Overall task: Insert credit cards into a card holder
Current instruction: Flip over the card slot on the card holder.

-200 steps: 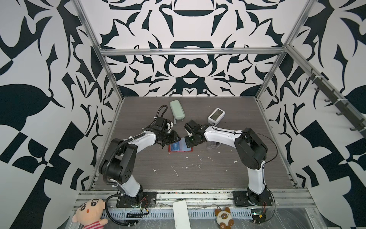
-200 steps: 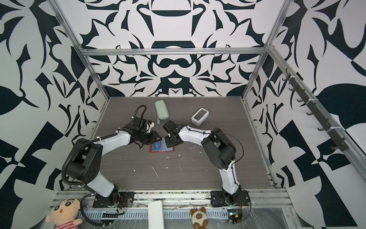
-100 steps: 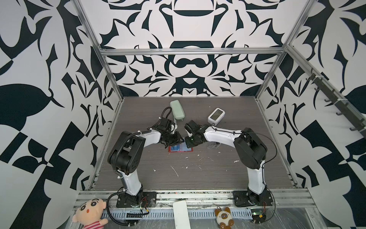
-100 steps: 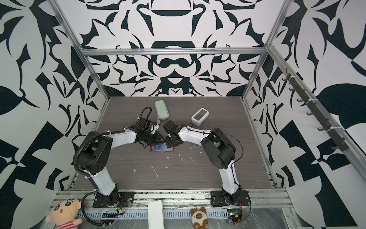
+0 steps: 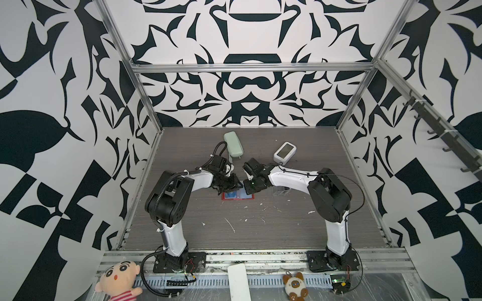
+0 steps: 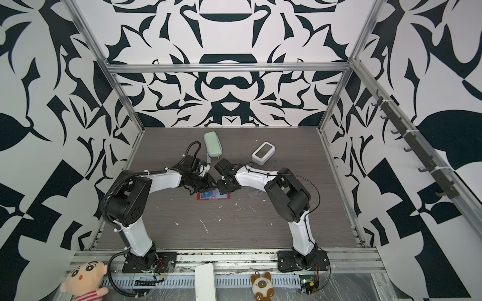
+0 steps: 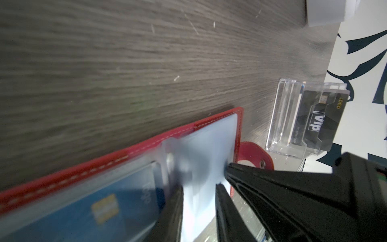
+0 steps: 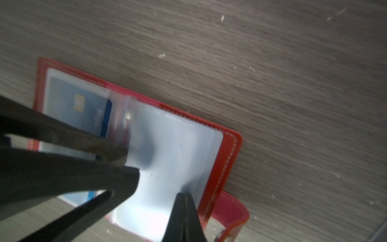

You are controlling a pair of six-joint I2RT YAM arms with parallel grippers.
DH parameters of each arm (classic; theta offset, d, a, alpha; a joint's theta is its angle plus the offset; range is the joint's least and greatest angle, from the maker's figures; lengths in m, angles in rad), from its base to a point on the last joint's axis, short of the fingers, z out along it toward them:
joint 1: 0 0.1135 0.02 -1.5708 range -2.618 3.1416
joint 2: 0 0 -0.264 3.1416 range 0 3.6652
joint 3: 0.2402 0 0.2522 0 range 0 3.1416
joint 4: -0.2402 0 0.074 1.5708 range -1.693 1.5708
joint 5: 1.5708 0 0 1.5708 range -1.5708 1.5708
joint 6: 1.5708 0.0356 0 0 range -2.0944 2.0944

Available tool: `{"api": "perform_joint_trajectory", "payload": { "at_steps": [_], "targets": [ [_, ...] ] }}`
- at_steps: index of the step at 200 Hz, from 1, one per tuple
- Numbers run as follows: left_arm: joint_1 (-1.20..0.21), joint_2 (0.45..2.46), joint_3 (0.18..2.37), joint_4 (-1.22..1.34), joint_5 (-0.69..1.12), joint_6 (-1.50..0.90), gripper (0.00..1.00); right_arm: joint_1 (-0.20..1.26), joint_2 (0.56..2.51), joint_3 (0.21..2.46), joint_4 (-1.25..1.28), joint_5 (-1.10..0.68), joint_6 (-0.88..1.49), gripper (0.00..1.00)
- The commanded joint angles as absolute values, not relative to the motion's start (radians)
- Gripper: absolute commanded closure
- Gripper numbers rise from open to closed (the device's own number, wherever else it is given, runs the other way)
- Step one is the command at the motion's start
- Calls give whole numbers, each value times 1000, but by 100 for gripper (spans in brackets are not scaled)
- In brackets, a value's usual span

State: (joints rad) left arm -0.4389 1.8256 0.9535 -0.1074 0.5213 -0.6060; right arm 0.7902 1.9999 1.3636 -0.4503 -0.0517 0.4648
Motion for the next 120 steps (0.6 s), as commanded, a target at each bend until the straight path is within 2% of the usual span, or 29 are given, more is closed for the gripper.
{"api": "perform_joint_trajectory", "payload": {
  "at_steps": [1, 18, 41, 84, 120],
  "targets": [
    [-449, 1863, 971, -121, 534, -611, 70, 787, 2028, 1352, -459, -63, 472, 96],
    [-452, 1867, 976, -121, 535, -611, 71, 788, 2029, 1351, -454, -67, 472, 96],
    [-456, 1867, 981, -121, 538, -612, 77, 788, 2028, 1351, -453, -69, 473, 96],
    [-456, 1837, 972, -123, 513, -615, 100, 788, 1984, 1340, -453, -34, 476, 95],
    [-456, 1791, 954, -124, 465, -615, 100, 788, 1922, 1318, -442, 14, 489, 94]
  ]
}}
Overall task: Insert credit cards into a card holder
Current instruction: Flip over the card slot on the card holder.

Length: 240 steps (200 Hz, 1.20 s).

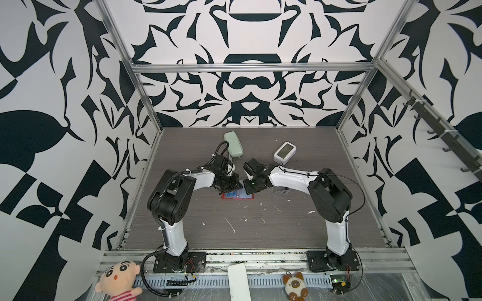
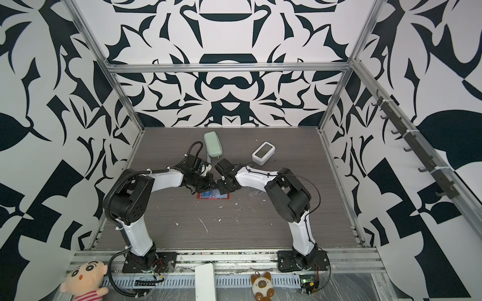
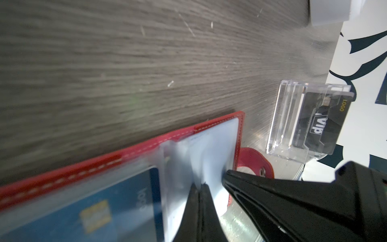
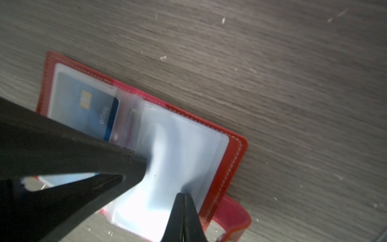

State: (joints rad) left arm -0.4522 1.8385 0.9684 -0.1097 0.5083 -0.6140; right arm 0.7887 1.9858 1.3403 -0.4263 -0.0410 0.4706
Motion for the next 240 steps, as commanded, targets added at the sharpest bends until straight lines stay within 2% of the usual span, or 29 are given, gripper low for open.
{"api": "perform_joint_trajectory", "payload": {
  "at_steps": [1, 38, 240],
  "targets": [
    [-456, 1790, 956, -124, 464, -615, 100, 788, 1921, 1317, -442, 15, 490, 93],
    [-457, 1763, 939, -118, 434, -617, 100, 788, 1888, 1298, -435, 57, 507, 93],
    [-456, 1729, 882, -28, 448, -658, 100, 776, 1947, 1320, -365, -75, 528, 92]
  ]
}}
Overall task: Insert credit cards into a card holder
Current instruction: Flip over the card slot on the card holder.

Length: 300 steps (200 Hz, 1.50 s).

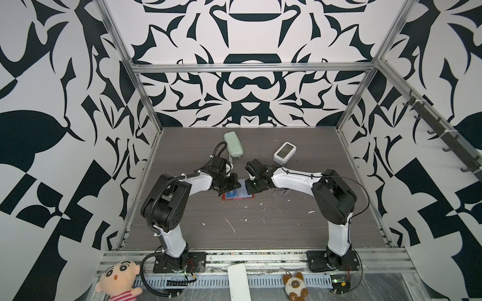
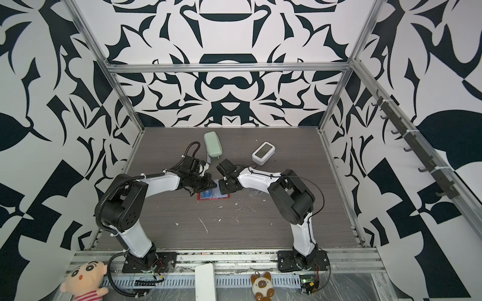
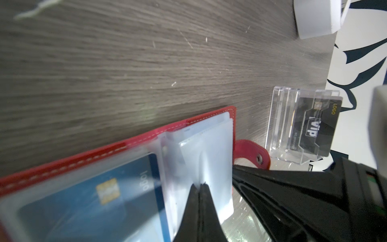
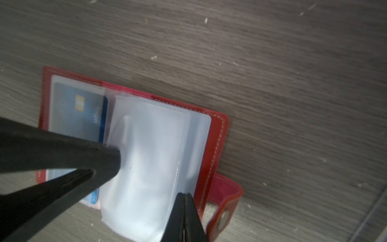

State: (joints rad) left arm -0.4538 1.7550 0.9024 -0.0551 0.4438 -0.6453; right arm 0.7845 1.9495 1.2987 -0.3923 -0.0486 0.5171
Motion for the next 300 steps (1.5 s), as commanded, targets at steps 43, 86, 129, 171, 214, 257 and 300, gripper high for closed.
{"api": "perform_joint_trajectory", "payload": {
  "at_steps": [43, 86, 129, 171, 214, 257, 300],
  "targets": [
    [-456, 1726, 878, -22, 445, -662, 100, 770, 1950, 1310, -350, -88, 538, 90],
    [-456, 1718, 870, -17, 438, -664, 100, 758, 1952, 1288, -301, -136, 555, 83],
    [-456, 1672, 849, -14, 405, -664, 62, 758, 1953, 1278, -249, -193, 561, 74],
    [-456, 1570, 813, -46, 280, -650, 57, 758, 1966, 1279, -176, -304, 555, 71],
    [-456, 1450, 771, -93, 137, -631, 57, 764, 2006, 1320, -160, -400, 540, 67],
    [-456, 1417, 760, -127, 78, -603, 60, 773, 2031, 1349, -169, -407, 532, 66],
    [-456, 1473, 763, -133, 133, -588, 69, 778, 2045, 1369, -217, -367, 518, 67]
  ]
}}
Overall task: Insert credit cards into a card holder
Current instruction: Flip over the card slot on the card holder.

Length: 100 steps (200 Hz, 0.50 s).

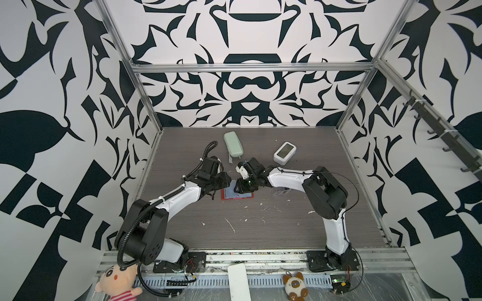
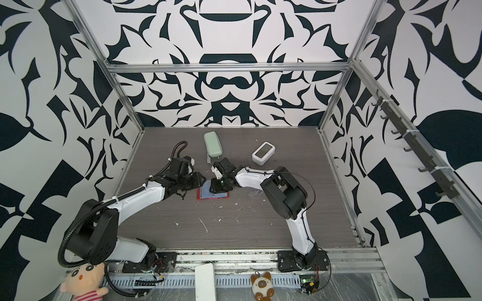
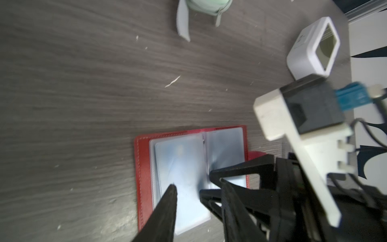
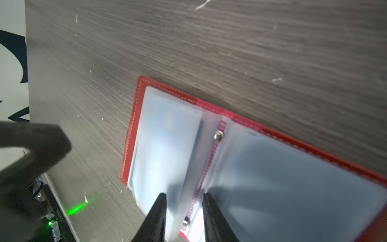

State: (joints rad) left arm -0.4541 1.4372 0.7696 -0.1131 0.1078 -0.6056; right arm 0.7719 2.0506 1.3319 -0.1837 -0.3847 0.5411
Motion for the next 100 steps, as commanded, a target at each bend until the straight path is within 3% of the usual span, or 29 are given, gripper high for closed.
{"api": "perform_joint_trajectory", "payload": {
  "at_steps": [1, 24, 100],
  "targets": [
    [-457, 1474, 763, -132, 135, -588, 70, 778, 2046, 1369, -218, -367, 517, 67],
    [-456, 1529, 766, -112, 189, -588, 78, 780, 2046, 1373, -225, -362, 515, 70],
    [-456, 1598, 763, -127, 145, -612, 80, 782, 1990, 1347, -227, -300, 516, 70]
  ]
}}
